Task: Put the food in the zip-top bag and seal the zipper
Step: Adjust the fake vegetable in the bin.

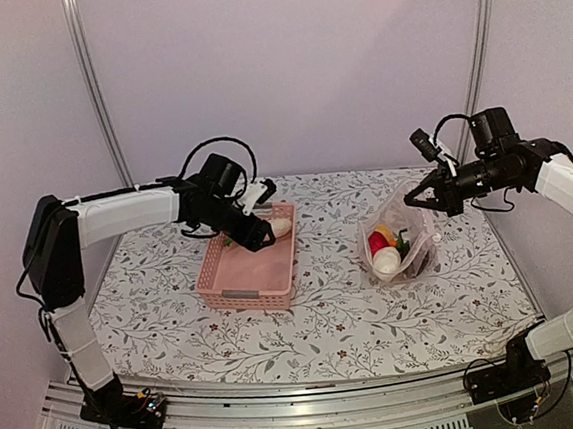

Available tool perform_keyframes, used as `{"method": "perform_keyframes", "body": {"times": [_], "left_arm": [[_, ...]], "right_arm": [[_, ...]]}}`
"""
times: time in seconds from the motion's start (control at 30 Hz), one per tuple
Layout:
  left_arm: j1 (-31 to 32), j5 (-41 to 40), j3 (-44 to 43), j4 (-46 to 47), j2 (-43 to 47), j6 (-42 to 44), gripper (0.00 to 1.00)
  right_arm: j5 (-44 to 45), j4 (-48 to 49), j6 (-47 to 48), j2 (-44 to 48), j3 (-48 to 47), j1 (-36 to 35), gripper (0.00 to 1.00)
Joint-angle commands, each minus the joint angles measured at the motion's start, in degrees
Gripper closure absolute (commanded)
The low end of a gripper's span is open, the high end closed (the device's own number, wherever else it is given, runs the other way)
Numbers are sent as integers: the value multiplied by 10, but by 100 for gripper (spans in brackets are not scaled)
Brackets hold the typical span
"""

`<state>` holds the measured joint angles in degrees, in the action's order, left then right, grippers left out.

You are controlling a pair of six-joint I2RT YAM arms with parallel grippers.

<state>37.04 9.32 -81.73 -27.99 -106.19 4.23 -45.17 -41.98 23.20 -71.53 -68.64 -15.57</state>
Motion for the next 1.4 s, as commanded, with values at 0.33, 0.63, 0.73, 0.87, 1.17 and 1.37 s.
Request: {"method": "perform_keyframes", "body": {"times": [0.33, 0.63, 0.73, 0.87, 1.17, 1.37], "left_arm": [[-66, -36, -114, 61, -174, 66, 23], [-67, -39, -148, 107, -223, 118, 22], [-64, -42, -162, 101, -233, 130, 22], [-63, -44, -162, 111, -237, 155, 23], [-62, -10, -198, 27, -289, 193, 25], [-46, -13, -145, 15, -239, 170, 28]], "right_arm": [[-3, 3, -4, 30, 2, 2, 100], [5, 3, -5, 35, 8, 1, 100], [6, 2, -5, 34, 9, 1, 100], [8, 2, -5, 29, 7, 1, 100], [3, 2, -3, 17, 3, 1, 100], [3, 3, -1, 19, 4, 1, 100]]}}
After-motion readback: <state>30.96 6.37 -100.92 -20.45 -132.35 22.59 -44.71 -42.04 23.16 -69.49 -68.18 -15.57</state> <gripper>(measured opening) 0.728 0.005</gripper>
